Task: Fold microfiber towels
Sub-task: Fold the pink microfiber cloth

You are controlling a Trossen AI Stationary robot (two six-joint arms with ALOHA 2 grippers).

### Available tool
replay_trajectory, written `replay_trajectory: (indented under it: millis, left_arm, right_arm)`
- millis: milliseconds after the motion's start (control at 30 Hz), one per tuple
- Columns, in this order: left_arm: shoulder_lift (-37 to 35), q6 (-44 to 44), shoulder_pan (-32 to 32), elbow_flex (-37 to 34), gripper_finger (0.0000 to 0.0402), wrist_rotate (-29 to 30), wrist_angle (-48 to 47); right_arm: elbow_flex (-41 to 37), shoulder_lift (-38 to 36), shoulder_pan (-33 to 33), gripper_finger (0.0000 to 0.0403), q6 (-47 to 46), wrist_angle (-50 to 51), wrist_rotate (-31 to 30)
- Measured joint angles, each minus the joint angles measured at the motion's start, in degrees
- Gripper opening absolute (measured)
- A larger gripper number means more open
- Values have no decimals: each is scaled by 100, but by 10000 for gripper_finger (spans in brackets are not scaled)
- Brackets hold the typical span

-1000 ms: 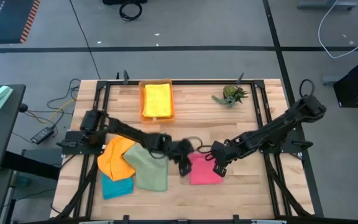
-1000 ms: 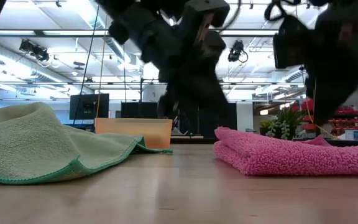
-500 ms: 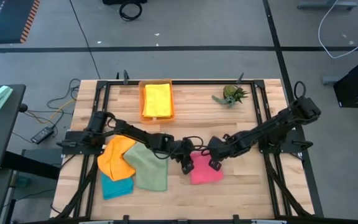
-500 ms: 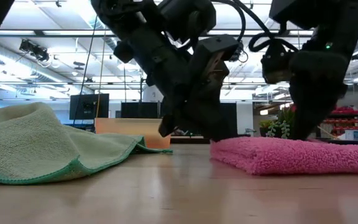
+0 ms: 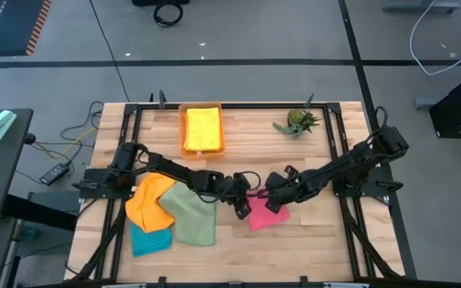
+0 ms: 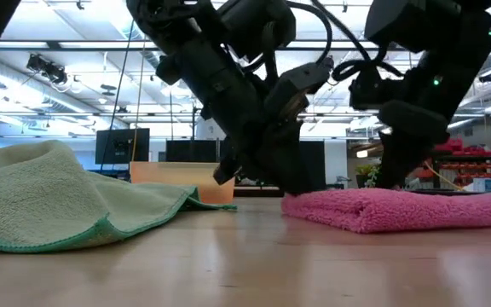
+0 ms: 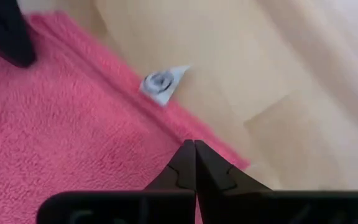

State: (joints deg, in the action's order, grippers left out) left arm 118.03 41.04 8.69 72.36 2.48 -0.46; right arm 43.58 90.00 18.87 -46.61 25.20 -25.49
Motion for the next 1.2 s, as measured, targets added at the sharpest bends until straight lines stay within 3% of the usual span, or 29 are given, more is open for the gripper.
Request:
replay_trajectory:
  millis: [167, 333, 533, 633, 800, 967, 1200]
  left_arm:
    - [-302, -273, -159, 2, 14, -2, 44]
    - [-339, -614, -288, 2, 8, -217, -32]
    - [41, -1045, -289, -7, 5, -625, -18]
    - [130, -1177, -319, 7, 8, -641, -32]
    - [158, -1238, -330, 15, 5, -636, -398]
    - [154, -986, -224, 22, 11, -625, -515]
    - [164, -189, 161, 8, 8, -810, -301]
  right_arm:
    - [141, -804, 32, 3, -379, 644, -196]
    - [189, -1517, 707, 3, -1896, 925, -229]
    - [189, -918, 2008, 3, -4341, 877, -698]
    - [189, -342, 2304, 3, -5016, 701, -701]
    - [187, 335, 2403, 2, -5134, 490, -694]
    - [187, 557, 2149, 2, -5060, 745, -637]
    - [187, 520, 1406, 2, -3858, 1466, -624]
